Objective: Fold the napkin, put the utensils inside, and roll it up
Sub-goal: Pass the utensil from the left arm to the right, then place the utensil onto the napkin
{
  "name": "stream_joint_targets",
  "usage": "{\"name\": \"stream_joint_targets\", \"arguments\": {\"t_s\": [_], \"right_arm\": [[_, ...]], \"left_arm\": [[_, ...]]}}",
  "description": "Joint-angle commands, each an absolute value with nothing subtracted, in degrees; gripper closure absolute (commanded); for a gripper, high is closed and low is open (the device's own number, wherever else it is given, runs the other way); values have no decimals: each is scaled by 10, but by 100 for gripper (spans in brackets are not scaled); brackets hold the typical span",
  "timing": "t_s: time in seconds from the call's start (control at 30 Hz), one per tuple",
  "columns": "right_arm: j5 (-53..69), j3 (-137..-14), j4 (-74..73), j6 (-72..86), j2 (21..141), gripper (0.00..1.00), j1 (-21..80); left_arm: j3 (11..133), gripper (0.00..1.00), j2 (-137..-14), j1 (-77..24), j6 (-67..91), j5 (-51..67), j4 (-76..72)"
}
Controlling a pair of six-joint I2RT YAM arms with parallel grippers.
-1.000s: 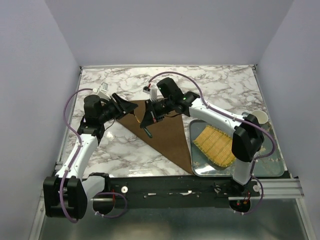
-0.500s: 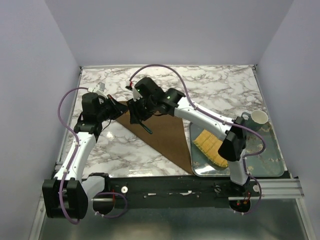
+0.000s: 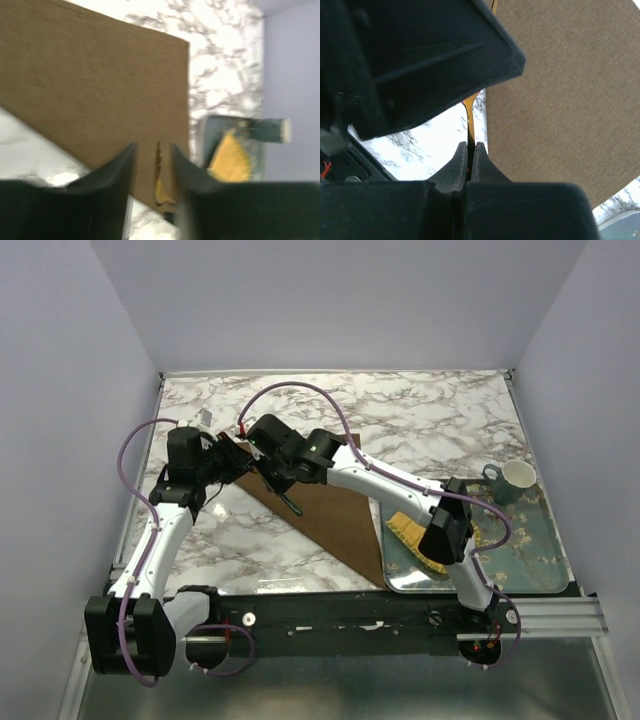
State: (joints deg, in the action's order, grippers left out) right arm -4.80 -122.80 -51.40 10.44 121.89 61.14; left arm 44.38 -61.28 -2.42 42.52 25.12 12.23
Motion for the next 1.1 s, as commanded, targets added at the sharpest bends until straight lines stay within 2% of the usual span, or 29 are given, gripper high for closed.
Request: {"name": "stream_joint_targets", "arguments": {"t_s": [0.0, 0.1, 0.23, 0.27, 0.6, 1.07], "right_arm": [[-43, -1202, -485, 98, 1236, 99, 599], [-40, -1200, -471, 91, 1261, 99, 590], [-14, -1203, -464, 66, 1295, 99, 578], [-11, -1202, -464, 61, 1302, 99, 577], [44, -1205, -465, 33, 1369, 99, 558], [67, -1198, -451, 43, 1387, 99, 558]], "left_arm": [[448, 1, -613, -4, 424, 171, 140], [442, 1, -595, 18, 405, 111, 173], [455, 1, -594, 37, 429, -69, 247], [455, 1, -595, 42, 431, -76, 250], [459, 1, -624, 55, 418, -47, 224], [462, 1, -642, 62, 415, -18, 215]]}}
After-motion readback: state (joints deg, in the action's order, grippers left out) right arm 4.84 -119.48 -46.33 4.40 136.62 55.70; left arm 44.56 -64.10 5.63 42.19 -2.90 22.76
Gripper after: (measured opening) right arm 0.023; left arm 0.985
